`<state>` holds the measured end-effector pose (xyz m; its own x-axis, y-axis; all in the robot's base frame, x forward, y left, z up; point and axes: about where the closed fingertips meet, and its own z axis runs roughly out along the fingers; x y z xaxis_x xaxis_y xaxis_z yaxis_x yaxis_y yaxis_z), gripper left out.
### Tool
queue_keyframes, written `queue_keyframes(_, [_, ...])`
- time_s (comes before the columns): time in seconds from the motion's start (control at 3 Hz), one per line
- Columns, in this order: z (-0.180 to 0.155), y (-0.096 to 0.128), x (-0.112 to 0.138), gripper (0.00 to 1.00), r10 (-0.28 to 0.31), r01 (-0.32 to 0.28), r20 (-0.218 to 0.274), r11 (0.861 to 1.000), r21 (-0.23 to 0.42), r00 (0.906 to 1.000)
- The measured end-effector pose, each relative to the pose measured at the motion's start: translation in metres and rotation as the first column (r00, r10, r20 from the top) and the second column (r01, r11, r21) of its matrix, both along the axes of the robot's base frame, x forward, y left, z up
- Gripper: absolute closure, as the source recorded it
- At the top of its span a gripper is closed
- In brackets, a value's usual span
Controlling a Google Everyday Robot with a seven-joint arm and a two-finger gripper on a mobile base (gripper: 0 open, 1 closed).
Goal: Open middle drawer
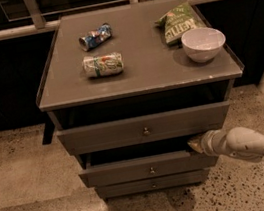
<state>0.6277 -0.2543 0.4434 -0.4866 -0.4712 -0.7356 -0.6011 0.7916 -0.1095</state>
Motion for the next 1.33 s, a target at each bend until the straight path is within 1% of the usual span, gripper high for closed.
queue_keyframes(0.33, [0.006,0.018,-0.018,1.00,0.131,-0.131,-0.015,0.990,0.049,0.9912])
queue_keyframes(0.67, [0.004,0.028,-0.027,1.00,0.171,-0.169,-0.042,0.983,0.066,0.9843])
queue_keyframes(1.0, [0.004,0.028,-0.027,1.00,0.171,-0.168,-0.042,0.983,0.066,0.9843])
queue_keyframes(1.33, [-0.005,0.030,-0.021,1.00,0.140,-0.138,-0.034,0.989,0.055,0.9896])
